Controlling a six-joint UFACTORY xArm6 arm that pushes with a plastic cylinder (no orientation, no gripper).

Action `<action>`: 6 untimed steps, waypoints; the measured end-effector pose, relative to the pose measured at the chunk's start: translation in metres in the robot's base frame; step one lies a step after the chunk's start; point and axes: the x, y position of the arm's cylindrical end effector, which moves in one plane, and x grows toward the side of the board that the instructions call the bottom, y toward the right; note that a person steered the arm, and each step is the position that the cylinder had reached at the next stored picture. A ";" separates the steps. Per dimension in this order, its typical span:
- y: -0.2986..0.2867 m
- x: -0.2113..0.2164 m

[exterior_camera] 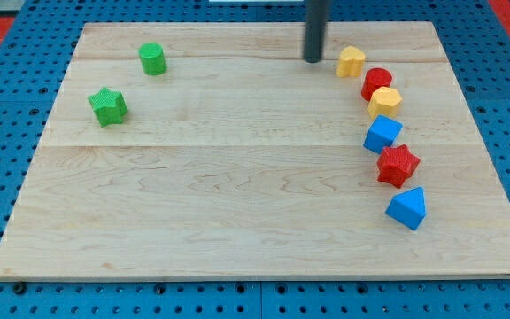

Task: Push the red circle closer to the yellow heart

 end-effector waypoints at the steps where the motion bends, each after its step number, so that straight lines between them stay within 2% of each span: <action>1: 0.037 0.002; 2: -0.006 -0.002; 4: -0.201 0.030; 5: -0.270 0.018; 6: -0.281 0.001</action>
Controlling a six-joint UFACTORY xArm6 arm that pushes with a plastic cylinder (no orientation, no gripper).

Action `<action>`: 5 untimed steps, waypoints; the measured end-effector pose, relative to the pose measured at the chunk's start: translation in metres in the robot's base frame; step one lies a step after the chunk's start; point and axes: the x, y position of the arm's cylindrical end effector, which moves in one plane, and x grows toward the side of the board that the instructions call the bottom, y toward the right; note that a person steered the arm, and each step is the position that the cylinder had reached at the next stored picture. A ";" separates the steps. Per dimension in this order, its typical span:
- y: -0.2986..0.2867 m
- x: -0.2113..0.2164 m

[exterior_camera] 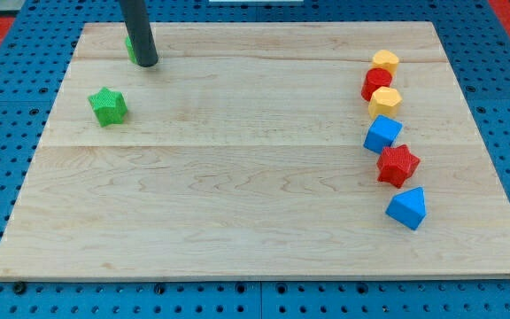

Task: Push the red circle closer to the yellow heart

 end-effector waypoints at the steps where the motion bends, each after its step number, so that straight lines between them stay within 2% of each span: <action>1: -0.064 0.005; 2: -0.053 -0.031; 4: 0.217 -0.027; 5: 0.159 -0.042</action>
